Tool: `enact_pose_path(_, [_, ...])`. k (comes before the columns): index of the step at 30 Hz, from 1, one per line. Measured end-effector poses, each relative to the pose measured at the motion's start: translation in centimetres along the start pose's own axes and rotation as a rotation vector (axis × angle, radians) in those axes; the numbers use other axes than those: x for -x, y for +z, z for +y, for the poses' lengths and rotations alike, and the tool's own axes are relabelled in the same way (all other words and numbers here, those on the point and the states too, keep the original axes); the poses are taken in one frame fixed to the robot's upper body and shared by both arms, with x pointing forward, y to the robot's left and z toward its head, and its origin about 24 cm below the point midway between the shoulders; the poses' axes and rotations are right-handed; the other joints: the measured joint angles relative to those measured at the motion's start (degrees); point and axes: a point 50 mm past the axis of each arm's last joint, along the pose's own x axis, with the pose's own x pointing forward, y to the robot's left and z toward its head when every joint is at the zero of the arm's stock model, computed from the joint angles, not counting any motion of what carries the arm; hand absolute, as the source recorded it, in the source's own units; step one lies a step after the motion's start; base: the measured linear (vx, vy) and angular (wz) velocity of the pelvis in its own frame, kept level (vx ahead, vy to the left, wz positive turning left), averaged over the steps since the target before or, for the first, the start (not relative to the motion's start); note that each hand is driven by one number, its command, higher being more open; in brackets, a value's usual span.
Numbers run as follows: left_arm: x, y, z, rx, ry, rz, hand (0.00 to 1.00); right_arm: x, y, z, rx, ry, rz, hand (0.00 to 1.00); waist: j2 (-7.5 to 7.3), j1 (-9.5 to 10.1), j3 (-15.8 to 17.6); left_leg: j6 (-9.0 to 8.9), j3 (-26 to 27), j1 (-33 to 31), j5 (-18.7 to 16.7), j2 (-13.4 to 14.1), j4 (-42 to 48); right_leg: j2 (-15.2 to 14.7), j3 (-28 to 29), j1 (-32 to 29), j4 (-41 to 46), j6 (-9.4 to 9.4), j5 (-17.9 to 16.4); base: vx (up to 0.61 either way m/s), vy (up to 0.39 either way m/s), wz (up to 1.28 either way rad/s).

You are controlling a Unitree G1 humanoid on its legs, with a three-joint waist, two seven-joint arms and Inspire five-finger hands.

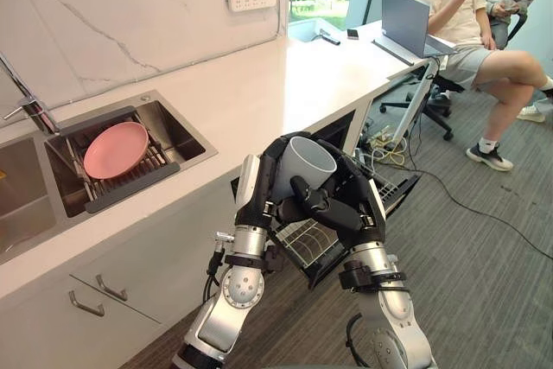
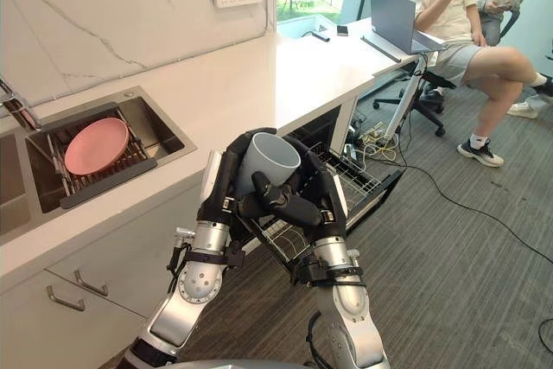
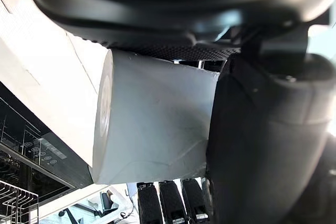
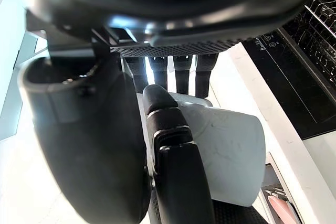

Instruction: Walk over to the sink, pick up the cup, carry it to the dishwasher, place the cup inside the dishwasher, then close the dishwasher door

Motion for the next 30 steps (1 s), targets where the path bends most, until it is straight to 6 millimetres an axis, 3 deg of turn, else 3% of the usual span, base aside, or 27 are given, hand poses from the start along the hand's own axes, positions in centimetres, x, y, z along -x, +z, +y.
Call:
enact_pose_path(19, [1.1,-1.0,0.7,0.006,0.029,0.063,1.00,-0.3,0.8,-1.3,0.009,-0.104,-0.044,0.00,-0.74,0.69,-0.6,-0.05,0.0,0.4,0.1,0.0,0.0,0.0,0.0,0.3,0.1,0.01,0.0,0.00,0.000,0.00])
enact_pose_path(30, [2.5,-2.2,2.8,0.108,0.133,0.160,1.00,-0.8,2.4,-2.1,0.053,-0.145,-0.120,0.00,-0.71,0.81,-0.6,-0.05,-0.2,0.6,0.1,0.0,0.0,0.0,-0.1,0.7,0.1,0.01,0.0,0.00,0.000,0.00])
